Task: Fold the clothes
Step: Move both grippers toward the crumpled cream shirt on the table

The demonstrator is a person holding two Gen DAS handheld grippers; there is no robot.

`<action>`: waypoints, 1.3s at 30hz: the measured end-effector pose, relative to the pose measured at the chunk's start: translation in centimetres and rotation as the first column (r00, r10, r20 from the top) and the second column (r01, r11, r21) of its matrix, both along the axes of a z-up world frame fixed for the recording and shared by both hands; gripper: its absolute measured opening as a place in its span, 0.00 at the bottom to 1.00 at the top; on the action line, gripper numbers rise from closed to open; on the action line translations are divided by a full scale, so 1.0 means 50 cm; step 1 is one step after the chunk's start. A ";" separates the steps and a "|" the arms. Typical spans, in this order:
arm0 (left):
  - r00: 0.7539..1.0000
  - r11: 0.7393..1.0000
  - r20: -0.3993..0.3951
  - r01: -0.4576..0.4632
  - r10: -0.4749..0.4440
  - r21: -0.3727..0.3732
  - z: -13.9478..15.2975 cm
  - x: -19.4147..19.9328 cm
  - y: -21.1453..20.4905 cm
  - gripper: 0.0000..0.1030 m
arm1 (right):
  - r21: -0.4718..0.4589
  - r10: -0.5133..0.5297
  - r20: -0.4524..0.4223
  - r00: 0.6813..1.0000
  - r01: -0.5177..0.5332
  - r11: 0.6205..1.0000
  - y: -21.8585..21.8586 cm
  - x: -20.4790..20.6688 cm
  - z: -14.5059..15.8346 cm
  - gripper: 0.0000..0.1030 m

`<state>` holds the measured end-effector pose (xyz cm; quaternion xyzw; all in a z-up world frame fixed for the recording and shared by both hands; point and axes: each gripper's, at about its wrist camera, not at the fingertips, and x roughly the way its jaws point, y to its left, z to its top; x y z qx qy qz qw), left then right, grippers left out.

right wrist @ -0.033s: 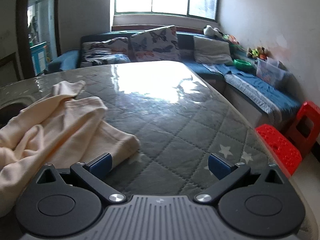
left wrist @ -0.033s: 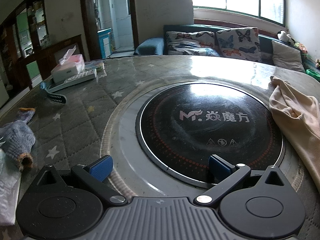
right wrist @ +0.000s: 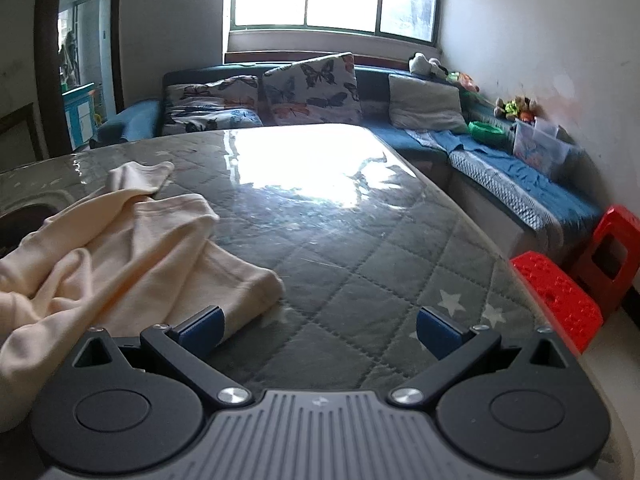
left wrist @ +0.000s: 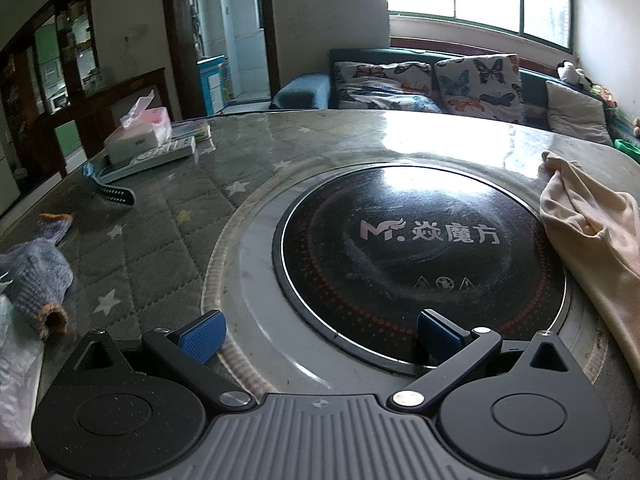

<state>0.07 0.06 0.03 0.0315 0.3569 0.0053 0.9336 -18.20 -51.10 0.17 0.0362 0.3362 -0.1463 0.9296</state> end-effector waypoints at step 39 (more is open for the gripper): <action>0.977 0.980 -0.073 0.199 -0.199 -0.011 0.069 -0.215 -0.154 1.00 | 0.046 0.173 0.016 0.985 -0.174 0.984 0.228 -0.156 0.011 1.00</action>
